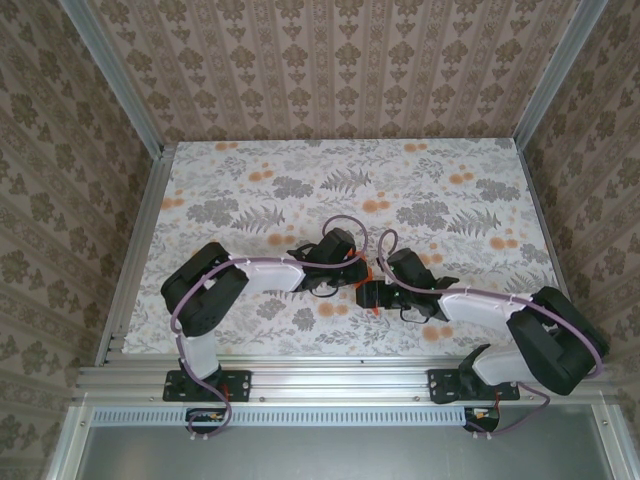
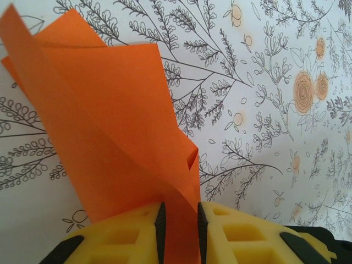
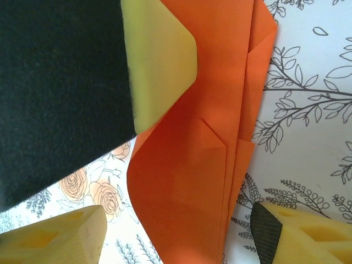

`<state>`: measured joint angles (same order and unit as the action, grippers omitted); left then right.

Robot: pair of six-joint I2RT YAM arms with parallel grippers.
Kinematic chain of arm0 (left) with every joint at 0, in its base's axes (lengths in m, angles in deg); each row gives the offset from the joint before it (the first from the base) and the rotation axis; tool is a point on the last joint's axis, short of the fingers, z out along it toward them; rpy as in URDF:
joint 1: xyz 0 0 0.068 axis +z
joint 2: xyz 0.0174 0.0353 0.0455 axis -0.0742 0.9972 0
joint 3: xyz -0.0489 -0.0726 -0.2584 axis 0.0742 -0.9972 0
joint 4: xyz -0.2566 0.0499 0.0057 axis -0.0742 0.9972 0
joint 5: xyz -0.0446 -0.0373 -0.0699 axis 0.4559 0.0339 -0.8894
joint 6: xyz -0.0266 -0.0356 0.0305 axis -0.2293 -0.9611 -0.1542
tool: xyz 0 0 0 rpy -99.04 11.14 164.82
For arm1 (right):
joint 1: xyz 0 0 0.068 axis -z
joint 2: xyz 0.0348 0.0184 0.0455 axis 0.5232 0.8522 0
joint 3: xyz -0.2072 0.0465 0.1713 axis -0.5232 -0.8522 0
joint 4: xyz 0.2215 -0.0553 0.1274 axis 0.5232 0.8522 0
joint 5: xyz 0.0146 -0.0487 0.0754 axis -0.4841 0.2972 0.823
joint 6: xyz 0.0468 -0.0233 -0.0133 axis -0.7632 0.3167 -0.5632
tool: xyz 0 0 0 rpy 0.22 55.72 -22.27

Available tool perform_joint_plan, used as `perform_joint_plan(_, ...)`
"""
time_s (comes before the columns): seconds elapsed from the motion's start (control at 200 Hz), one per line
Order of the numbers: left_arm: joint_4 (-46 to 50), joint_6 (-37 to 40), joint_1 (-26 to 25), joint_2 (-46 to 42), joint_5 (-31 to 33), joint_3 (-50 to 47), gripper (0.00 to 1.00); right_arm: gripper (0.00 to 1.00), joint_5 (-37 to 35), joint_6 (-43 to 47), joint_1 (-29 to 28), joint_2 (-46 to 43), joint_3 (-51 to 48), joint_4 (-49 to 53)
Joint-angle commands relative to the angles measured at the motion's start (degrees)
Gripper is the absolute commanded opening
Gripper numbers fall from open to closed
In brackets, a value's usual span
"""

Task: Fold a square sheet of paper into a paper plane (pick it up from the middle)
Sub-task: Fold the wing for the fifth time at the center of the table.

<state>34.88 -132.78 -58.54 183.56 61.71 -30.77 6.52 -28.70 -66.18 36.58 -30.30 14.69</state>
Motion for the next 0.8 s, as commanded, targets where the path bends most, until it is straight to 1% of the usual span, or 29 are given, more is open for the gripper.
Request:
perform_joint_plan(0.0,-1.14,0.98,0.17,0.16,-1.01,1.62,0.25,0.72,-1.43,2.33,0.35,0.97,1.94,2.38)
perform_joint_plan(0.135,-1.29,0.93,0.21,0.07,-1.24,1.77,0.25,0.72,-2.96,3.42,0.35,1.40,2.15,3.11)
perform_joint_plan(0.225,-1.37,0.85,0.11,0.15,-1.29,1.81,0.25,0.73,-2.00,4.05,0.22,1.88,2.54,3.18)
perform_joint_plan(0.43,-1.75,0.63,0.08,0.11,-1.47,1.89,0.25,0.73,-1.97,4.34,0.18,1.79,1.78,1.73)
perform_joint_plan(0.54,-1.77,0.54,0.05,0.15,-1.61,2.01,0.25,0.67,-3.15,4.49,0.22,2.24,1.92,2.29)
perform_joint_plan(0.61,-1.81,0.53,0.05,0.11,-1.77,2.00,0.25,0.60,-3.75,4.15,0.26,2.24,1.83,2.18)
perform_joint_plan(0.695,-1.77,0.49,0.05,-0.01,-1.83,1.90,0.25,0.54,-3.80,3.62,0.22,2.24,1.91,2.08)
perform_joint_plan(0.715,-1.76,0.50,0.08,-0.02,-1.81,1.93,0.25,0.53,-3.99,3.55,0.22,3.77,1.91,2.17)
perform_joint_plan(0.795,-1.78,0.41,0.12,-0.16,-1.88,1.85,0.25,0.47,-4.96,3.24,0.24,4.17,1.82,2.26)
